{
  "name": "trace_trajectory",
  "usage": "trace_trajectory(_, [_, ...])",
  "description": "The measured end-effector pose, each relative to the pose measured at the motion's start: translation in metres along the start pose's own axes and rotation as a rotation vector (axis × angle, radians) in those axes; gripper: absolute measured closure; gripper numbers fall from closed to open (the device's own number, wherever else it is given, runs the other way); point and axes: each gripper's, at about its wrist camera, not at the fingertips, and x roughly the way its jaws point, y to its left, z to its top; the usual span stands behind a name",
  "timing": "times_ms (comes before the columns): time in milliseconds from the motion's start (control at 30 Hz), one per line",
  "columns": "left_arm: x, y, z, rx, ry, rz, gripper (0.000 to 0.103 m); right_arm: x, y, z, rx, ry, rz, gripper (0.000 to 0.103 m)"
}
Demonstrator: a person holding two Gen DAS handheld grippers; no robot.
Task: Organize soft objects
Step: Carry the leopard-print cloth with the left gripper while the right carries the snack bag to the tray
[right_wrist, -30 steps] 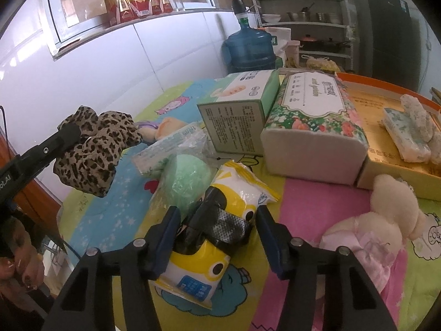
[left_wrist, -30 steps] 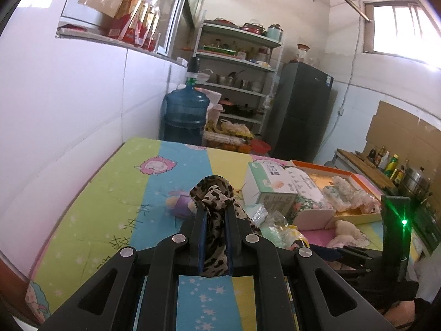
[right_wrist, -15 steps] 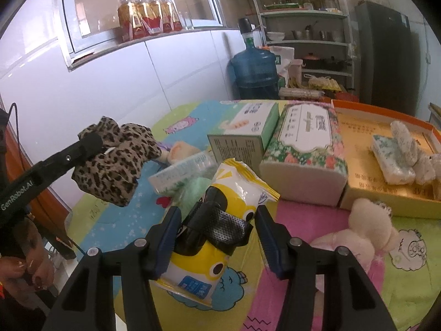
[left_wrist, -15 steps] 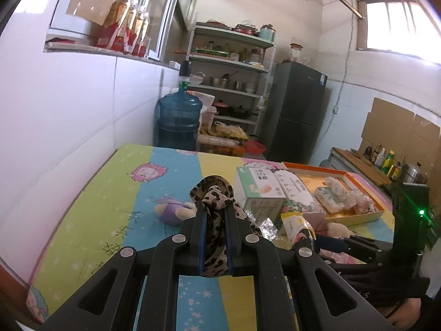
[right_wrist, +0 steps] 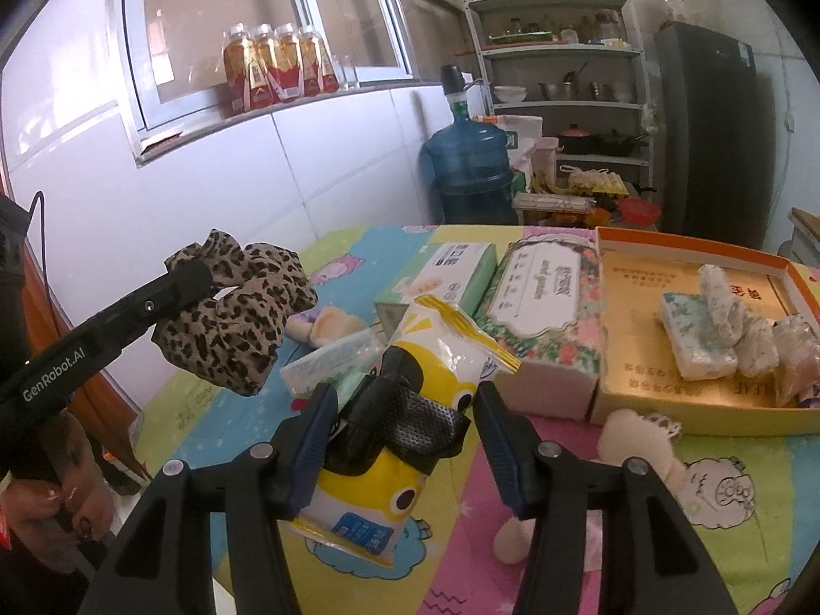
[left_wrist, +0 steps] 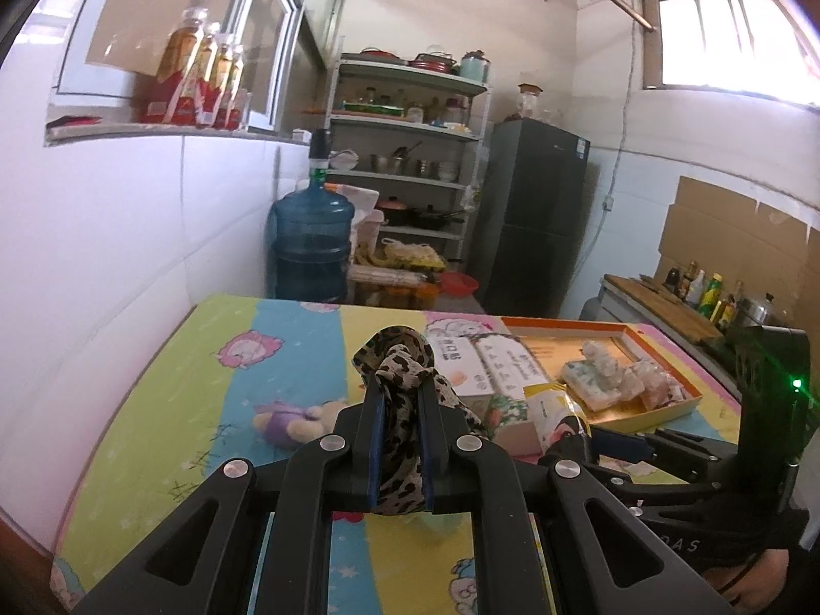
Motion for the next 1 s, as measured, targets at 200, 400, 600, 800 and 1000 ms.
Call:
trace_trajectory(200, [0.009, -0.019, 0.006, 0.013, 0.000, -0.031, 0.092, -0.009, -0.014, 0.003, 0.017, -0.022, -0.007, 0.048])
trace_trajectory(400, [0.022, -0.044, 0.011, 0.034, 0.005, -0.072, 0.092, -0.020, -0.034, 0.006, 0.044, -0.048, -0.032, 0.048])
trace_trajectory(600, [0.038, -0.070, 0.015, 0.043, 0.014, -0.104, 0.092, -0.032, -0.056, 0.010, 0.053, -0.076, -0.069, 0.048])
trace_trajectory(800, [0.054, -0.096, 0.015, 0.029, 0.026, -0.141, 0.092, -0.043, -0.080, 0.014, 0.062, -0.092, -0.105, 0.048])
trace_trajectory(1000, [0.070, -0.122, 0.016, 0.029, 0.036, -0.170, 0.092, -0.053, -0.109, 0.015, 0.084, -0.108, -0.129, 0.048])
